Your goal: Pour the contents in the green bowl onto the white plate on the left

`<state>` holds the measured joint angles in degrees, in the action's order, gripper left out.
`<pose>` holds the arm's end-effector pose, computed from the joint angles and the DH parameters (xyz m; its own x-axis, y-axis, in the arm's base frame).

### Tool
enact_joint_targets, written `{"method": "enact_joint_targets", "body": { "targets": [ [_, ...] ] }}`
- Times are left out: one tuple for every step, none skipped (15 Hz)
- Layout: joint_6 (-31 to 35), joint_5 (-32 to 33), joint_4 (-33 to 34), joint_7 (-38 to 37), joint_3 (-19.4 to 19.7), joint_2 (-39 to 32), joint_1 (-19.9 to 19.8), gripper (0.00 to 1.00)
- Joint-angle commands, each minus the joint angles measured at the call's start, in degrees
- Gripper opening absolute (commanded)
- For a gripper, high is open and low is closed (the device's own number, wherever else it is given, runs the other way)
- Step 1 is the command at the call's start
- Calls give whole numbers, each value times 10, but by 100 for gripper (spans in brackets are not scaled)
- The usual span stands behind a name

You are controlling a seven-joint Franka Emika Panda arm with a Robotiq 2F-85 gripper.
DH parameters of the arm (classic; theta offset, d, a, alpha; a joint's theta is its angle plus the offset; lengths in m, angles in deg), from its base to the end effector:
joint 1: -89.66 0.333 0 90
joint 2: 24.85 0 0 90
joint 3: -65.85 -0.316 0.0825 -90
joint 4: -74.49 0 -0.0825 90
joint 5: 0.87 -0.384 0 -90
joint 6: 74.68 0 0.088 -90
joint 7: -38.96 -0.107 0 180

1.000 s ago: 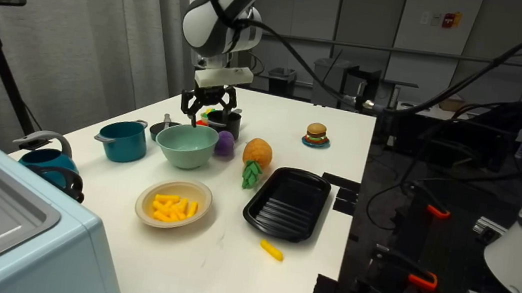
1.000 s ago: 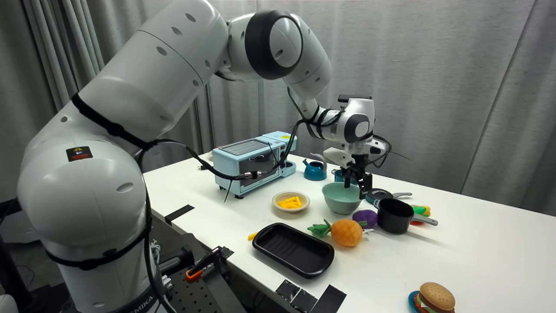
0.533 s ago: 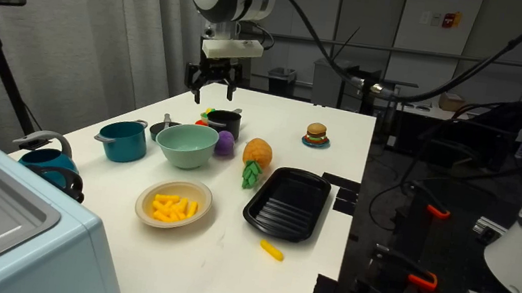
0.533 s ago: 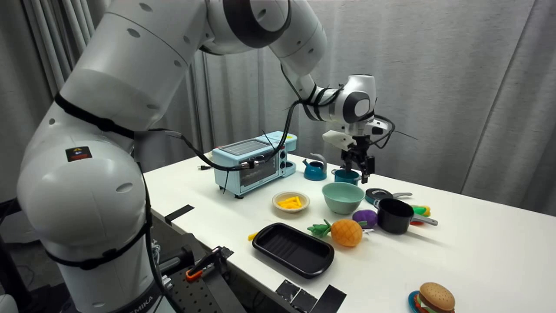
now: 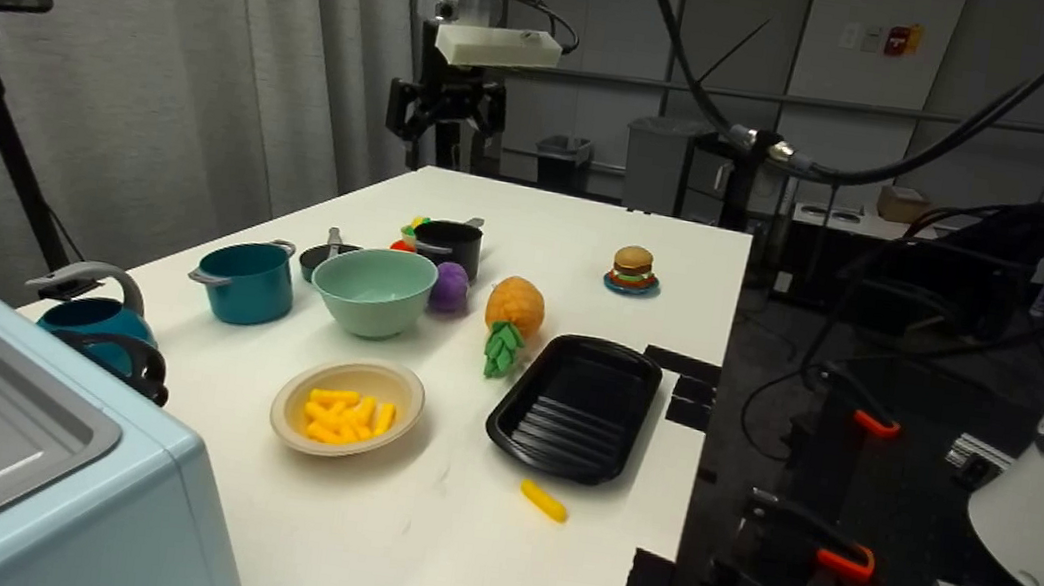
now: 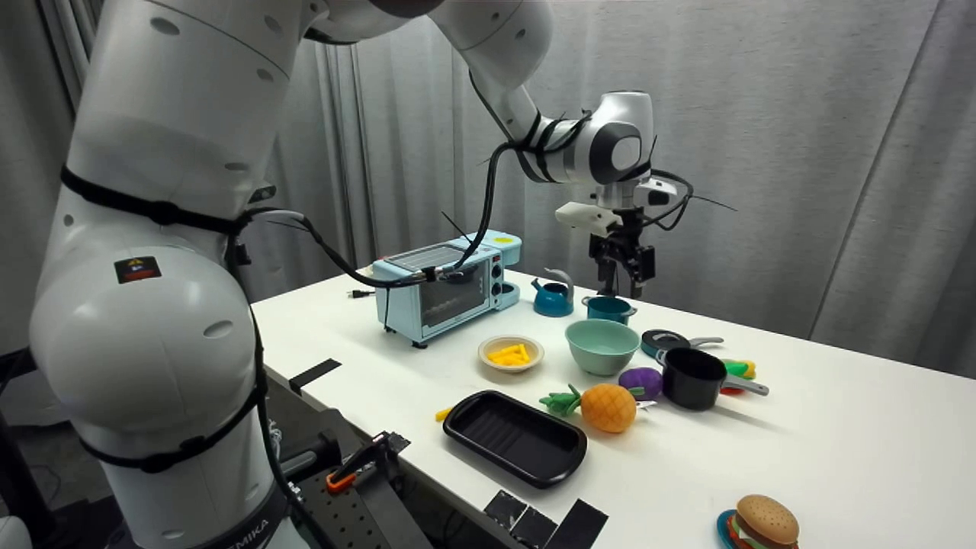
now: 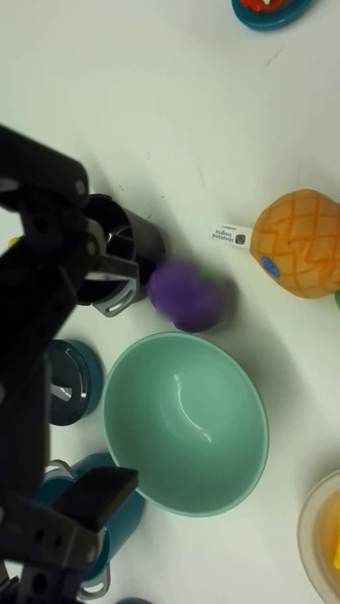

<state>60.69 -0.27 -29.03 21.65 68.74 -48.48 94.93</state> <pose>0.6598 0.0300 0.3303 0.9589 -0.2439 0.1452 -0.2443 -0.9696 -0.0154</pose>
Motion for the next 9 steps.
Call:
{"method": "enact_joint_targets", "body": {
  "targets": [
    [22, -4, -66, 32, -9, 58, -10, 100],
    [23, -4, -73, 34, -10, 65, -10, 100],
    [25, -3, -81, 36, -10, 72, -10, 100],
    [23, -5, -89, 38, -11, 78, -10, 100],
    [20, -6, -96, 42, -13, 84, -10, 100],
    [22, -6, -105, 40, -13, 91, -10, 100],
    [21, -8, -115, 40, -14, 98, -10, 100],
    [6, 2, -77, 21, -10, 67, -6, 100],
    [6, 2, -84, 21, -10, 72, -6, 100]
  ]
}}
